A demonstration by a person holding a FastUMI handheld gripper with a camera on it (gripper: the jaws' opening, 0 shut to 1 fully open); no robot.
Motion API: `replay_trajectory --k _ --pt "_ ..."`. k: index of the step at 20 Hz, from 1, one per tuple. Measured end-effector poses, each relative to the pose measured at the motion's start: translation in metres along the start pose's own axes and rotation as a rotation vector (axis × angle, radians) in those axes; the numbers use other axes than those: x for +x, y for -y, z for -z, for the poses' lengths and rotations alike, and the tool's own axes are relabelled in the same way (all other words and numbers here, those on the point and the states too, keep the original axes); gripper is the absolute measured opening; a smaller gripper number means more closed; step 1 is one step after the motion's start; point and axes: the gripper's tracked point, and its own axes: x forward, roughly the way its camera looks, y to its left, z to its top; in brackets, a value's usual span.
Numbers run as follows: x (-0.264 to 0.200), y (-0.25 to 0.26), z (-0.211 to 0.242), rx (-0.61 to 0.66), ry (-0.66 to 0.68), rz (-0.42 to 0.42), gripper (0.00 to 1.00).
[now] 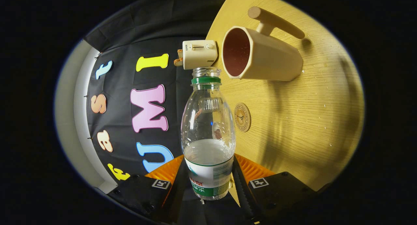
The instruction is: Take the bottle from table, then pour the juice into the cup, finally place the bottle on the coaster
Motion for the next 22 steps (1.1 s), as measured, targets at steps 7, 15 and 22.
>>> replay_trajectory --k 7,15,22 --pt "0.0009 -0.0007 0.0026 0.036 0.001 -0.004 0.73" --pt "-0.0004 -0.0025 0.0004 0.082 0.01 -0.011 0.73" --pt "0.0009 -0.0055 -0.003 0.107 0.012 -0.018 0.73"
